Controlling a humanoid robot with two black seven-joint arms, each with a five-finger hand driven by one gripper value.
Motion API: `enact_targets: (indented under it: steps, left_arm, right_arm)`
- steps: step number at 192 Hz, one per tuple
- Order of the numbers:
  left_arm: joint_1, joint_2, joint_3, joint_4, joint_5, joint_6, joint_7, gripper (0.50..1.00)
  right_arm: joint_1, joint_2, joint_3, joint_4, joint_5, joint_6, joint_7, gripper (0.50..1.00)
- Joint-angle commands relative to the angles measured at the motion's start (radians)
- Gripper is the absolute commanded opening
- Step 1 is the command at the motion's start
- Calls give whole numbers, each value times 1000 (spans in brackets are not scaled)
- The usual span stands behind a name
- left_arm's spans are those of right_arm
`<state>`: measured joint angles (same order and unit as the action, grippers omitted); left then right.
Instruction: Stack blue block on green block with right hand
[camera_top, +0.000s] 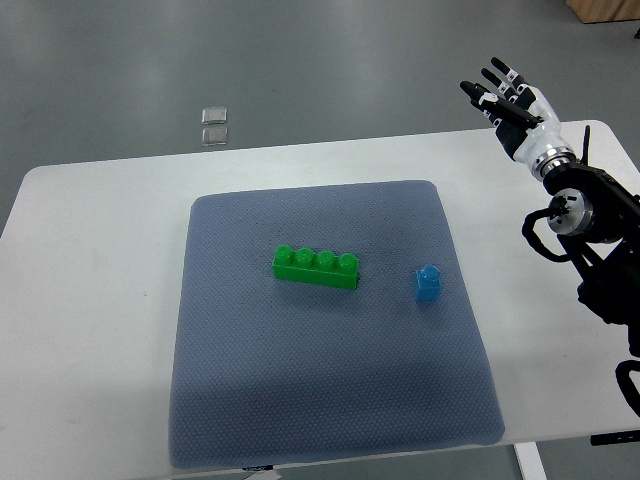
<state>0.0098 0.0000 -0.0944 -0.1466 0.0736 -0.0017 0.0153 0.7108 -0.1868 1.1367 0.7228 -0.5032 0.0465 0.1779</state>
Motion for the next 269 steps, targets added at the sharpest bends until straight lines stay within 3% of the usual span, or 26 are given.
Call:
enact_targets:
  steps: [1, 77, 121, 183, 269]
  left_arm:
    - [-1, 0, 2, -1, 2, -1, 0, 1000]
    - [1, 0, -1, 1, 0, 5, 0, 1000]
    - [1, 0, -1, 10, 0, 3, 0, 1000]
    - [1, 0, -1, 5, 0, 3, 0, 1000]
    - [1, 0, -1, 9, 0, 3, 0, 1000]
  right_arm:
    - [1, -2, 0, -2, 0, 9, 0, 915]
    - [1, -30, 1, -6, 0, 22, 5, 915]
    - [3, -42, 5, -6, 0, 29, 63, 915]
    - [4, -56, 11, -5, 11, 41, 66, 915]
    - [29, -194, 1, -13, -69, 191, 158, 913]
